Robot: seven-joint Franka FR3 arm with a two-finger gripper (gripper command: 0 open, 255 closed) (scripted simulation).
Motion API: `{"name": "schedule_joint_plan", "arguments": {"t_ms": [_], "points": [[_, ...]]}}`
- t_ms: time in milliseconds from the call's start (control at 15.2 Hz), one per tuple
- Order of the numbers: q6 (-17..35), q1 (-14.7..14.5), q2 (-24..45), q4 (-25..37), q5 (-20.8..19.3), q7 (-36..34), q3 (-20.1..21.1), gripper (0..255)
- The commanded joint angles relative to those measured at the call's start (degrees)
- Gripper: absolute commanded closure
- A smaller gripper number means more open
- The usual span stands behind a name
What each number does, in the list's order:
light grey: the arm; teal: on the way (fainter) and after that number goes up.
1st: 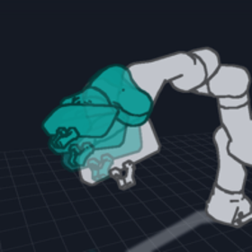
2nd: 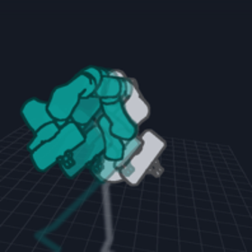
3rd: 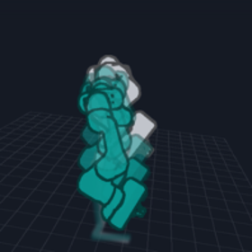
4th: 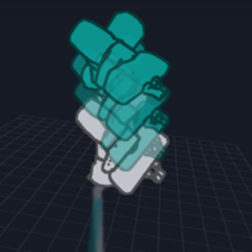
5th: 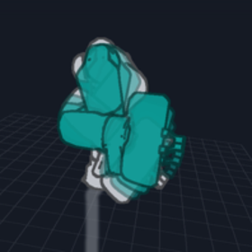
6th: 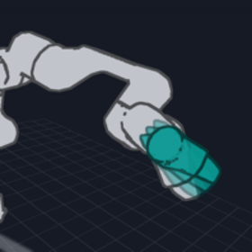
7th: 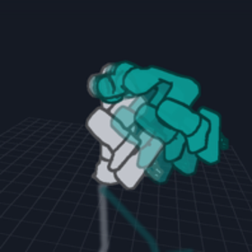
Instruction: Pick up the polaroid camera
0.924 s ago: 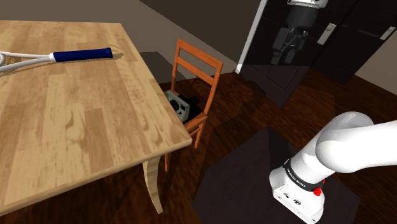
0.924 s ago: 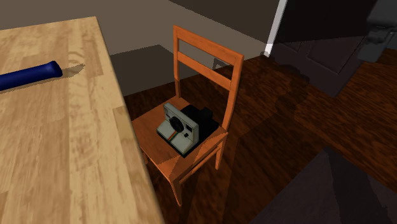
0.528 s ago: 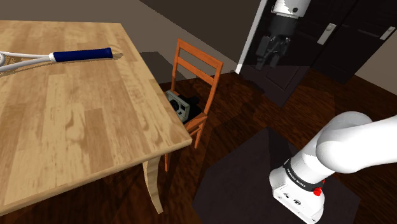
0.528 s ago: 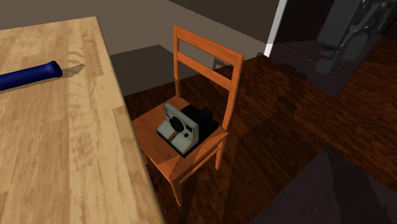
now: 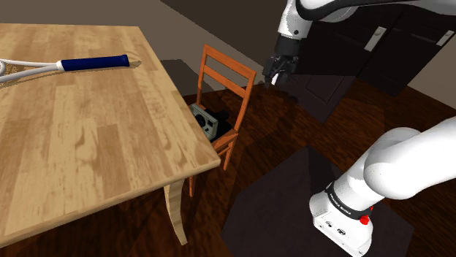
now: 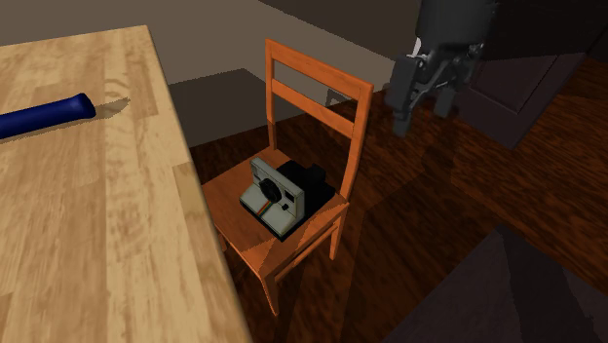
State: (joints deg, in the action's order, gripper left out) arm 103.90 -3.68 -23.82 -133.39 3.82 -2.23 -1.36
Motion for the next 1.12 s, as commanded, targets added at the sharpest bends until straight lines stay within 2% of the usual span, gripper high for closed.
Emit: {"name": "schedule_joint_plan", "arguments": {"t_ms": [0,528,1056], "points": [[3.4,-0.3,3.6,0.7,0.1,0.2,0.3,0],[14.3,-1.5,19.8,7.2,0.1,-0.1,1.7,0],[21.0,-2.6,36.8,18.7,-1.0,-0.8,2.6,0]]}}
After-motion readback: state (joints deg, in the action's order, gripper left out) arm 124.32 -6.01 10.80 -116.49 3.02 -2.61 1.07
